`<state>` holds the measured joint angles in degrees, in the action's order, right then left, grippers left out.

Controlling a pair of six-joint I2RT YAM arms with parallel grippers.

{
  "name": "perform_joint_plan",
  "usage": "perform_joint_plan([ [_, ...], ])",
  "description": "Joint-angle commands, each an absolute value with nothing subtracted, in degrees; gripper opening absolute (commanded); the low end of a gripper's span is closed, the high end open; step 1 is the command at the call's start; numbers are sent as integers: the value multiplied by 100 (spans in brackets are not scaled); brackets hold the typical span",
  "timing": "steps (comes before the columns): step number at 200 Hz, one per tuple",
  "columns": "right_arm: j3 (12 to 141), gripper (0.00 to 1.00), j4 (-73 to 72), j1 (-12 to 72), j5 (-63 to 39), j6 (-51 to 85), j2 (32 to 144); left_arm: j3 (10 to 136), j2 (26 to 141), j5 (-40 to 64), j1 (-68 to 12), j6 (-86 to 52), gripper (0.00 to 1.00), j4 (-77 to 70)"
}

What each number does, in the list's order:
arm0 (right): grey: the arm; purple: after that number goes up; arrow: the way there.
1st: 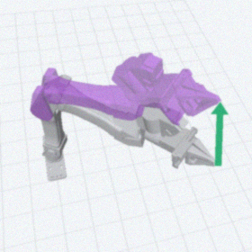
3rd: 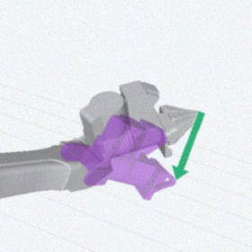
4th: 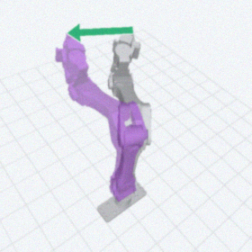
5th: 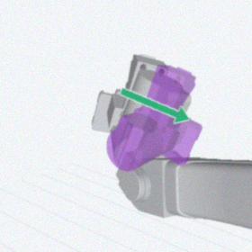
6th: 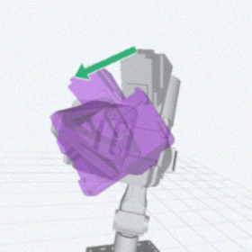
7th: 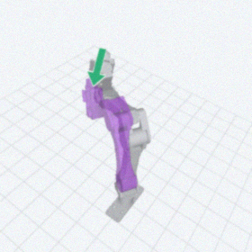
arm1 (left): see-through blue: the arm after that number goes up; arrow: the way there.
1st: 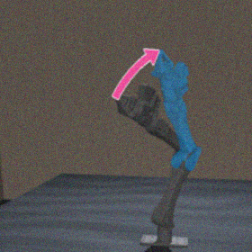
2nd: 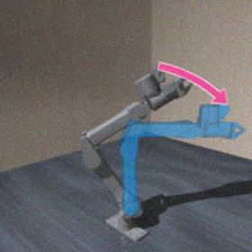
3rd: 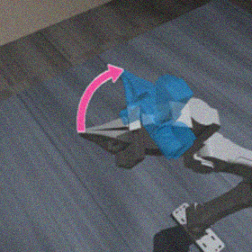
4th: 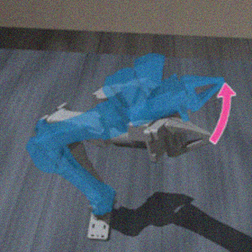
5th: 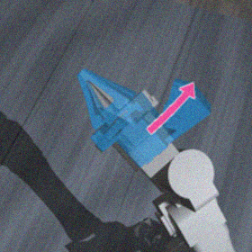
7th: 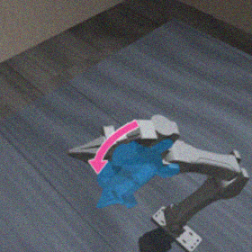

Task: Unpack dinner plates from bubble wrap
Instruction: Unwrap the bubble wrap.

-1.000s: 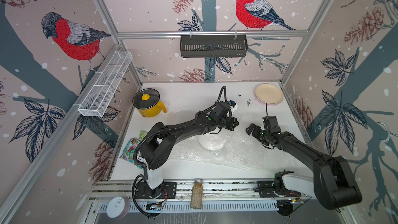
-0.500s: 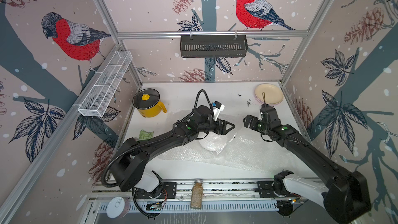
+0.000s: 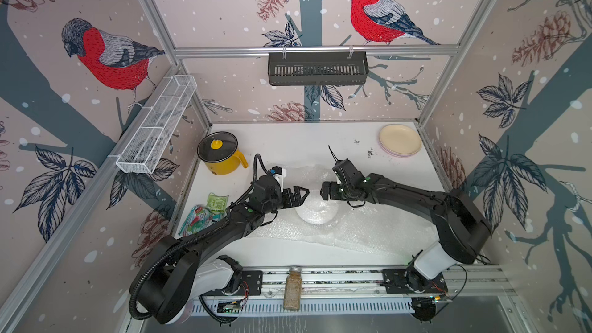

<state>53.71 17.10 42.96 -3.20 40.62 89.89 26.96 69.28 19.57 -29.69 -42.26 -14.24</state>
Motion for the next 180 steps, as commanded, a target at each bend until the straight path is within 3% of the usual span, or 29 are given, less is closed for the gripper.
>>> perform_joint_plan([
  [1,4808,98,1853,4325,-444,4378,8387,2531,7052,2082,-2724,-4553,96,-1858],
  [28,3935,99,2339,4130,-222,4535,7272,2455,7059,2199,-2523,-4599,96,-1908],
  [69,3343,98,2566,2902,-460,4491,6104,2880,6834,2483,-2555,-4142,95,-1495],
  [98,3502,96,2250,2733,3,4582,5565,3341,6987,2206,-3180,-3500,94,-988],
  [116,3665,92,1805,2743,-130,4570,5683,3719,7386,1756,-3663,-3171,91,-474],
  [136,4041,91,1768,2732,-389,4461,6170,3935,7804,2299,-3955,-3173,83,-668],
  [157,4288,92,1837,2621,-520,4334,6586,4159,8175,2606,-4268,-3189,84,-723],
  [180,4299,100,1686,2397,-826,4211,6658,3945,8379,3266,-4301,-3571,88,-1285],
])
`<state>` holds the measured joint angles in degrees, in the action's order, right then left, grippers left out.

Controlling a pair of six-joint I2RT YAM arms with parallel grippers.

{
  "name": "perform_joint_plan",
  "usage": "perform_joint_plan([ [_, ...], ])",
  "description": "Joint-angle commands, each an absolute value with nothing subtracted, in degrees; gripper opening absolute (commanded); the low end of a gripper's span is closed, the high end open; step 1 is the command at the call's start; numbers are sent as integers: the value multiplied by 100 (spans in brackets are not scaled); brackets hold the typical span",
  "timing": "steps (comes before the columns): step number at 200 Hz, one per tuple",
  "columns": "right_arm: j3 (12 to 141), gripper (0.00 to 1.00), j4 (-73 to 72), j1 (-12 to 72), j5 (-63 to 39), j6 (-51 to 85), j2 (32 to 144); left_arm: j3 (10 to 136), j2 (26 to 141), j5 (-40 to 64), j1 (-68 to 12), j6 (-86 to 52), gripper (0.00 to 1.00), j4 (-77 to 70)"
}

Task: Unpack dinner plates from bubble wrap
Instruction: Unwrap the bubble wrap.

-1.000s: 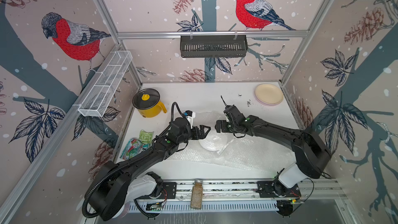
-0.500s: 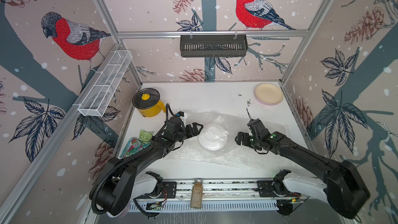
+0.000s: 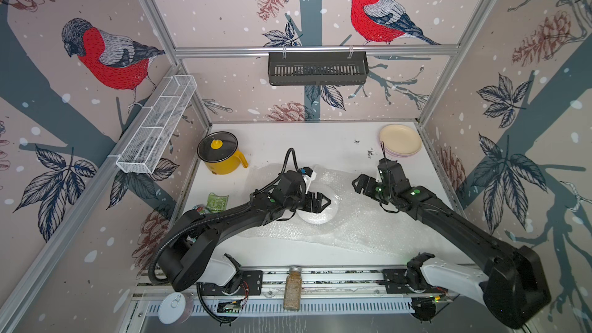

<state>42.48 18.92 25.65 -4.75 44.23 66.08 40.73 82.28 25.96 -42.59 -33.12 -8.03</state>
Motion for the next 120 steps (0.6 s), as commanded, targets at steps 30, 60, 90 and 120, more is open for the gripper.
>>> perform_joint_plan([
  [30,4243,99,1532,2059,-1155,4162,6546,4052,8729,3396,-4442,-3661,91,-1209],
  [60,4280,99,1538,1934,-1230,4086,6418,4081,9032,4021,-4582,-3856,92,-1767],
  [90,4324,99,1629,1866,-1292,4013,6416,4344,9383,4308,-4910,-3862,92,-1942],
  [120,4299,99,1670,1746,-1327,3982,6339,4708,9478,4469,-5360,-3686,91,-1847],
])
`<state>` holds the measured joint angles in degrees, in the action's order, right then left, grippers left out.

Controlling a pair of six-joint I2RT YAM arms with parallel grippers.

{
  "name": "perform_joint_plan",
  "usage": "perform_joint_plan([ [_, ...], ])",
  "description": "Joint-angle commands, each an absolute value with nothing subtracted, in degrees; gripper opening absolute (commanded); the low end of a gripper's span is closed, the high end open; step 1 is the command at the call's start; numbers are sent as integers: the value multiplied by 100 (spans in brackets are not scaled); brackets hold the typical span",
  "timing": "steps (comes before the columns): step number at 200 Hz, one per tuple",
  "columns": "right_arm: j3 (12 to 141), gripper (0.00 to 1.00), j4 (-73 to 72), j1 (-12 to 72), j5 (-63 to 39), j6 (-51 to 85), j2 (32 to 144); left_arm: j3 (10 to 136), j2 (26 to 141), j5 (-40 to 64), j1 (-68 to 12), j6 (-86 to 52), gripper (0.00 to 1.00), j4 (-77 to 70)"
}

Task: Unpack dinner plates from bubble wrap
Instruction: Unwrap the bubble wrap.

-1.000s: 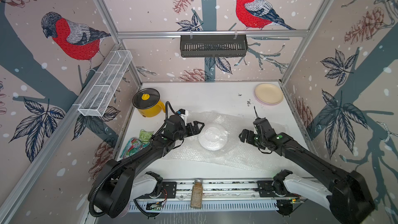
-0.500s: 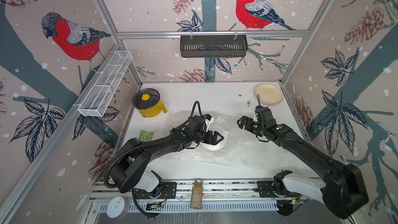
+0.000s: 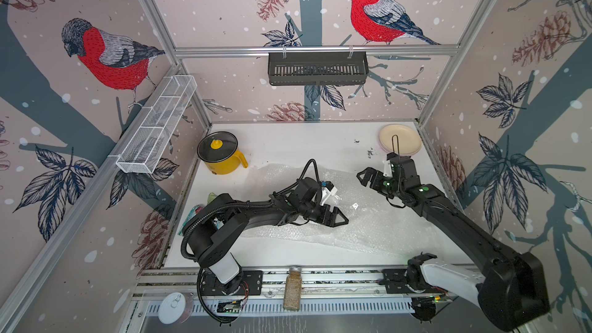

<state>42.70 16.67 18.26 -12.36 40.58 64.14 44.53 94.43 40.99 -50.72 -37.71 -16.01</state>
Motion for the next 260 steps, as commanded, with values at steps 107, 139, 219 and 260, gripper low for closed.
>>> perform_joint_plan([
  [107,4056,99,1697,1459,-1524,3973,6020,5687,9746,4118,-6232,-2998,91,-880],
  [139,3750,99,1392,1624,-1720,4131,5924,5329,8675,884,-6227,-2874,97,-51],
  [219,3043,34,496,2375,-1586,4605,6862,6113,9787,-1787,-6326,-2426,97,1049],
  [260,2852,27,396,2369,-1507,4624,7153,6607,10581,-2718,-6475,-2373,96,1450],
])
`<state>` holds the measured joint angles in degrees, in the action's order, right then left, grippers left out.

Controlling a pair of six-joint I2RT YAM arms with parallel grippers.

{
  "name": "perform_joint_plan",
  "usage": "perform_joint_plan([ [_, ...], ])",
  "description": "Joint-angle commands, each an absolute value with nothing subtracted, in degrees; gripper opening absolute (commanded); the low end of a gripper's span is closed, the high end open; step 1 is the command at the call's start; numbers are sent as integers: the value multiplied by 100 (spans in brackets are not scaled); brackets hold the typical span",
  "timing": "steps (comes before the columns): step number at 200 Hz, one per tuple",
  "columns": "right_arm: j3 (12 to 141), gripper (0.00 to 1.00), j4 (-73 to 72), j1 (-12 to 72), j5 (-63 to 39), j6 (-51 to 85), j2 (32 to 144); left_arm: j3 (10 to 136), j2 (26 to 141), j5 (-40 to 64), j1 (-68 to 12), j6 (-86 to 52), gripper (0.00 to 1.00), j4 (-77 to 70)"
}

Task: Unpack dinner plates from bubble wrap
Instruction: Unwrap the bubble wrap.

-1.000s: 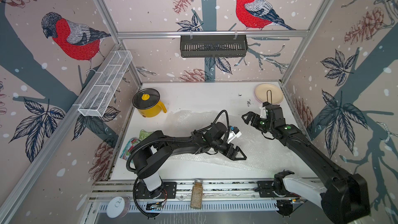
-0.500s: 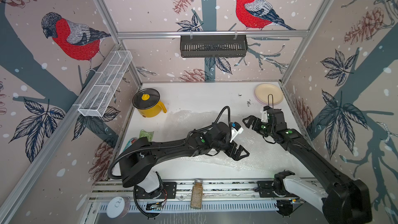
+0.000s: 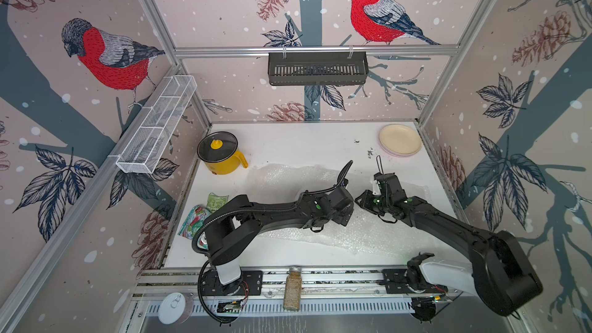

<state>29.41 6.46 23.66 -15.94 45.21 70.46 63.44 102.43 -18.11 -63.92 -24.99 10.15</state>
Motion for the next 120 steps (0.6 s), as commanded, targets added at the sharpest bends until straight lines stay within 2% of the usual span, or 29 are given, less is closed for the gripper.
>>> perform_joint_plan([
  [1,2850,27,391,2371,-1505,4624,7154,6617,10599,-2735,-6481,-2377,96,1463],
  [73,2695,23,274,2370,-1534,4666,7545,7444,11746,-4149,-6771,-2715,96,2479],
  [120,2641,23,333,2295,-1496,4654,7646,7563,11826,-4959,-6803,-3032,96,3088],
])
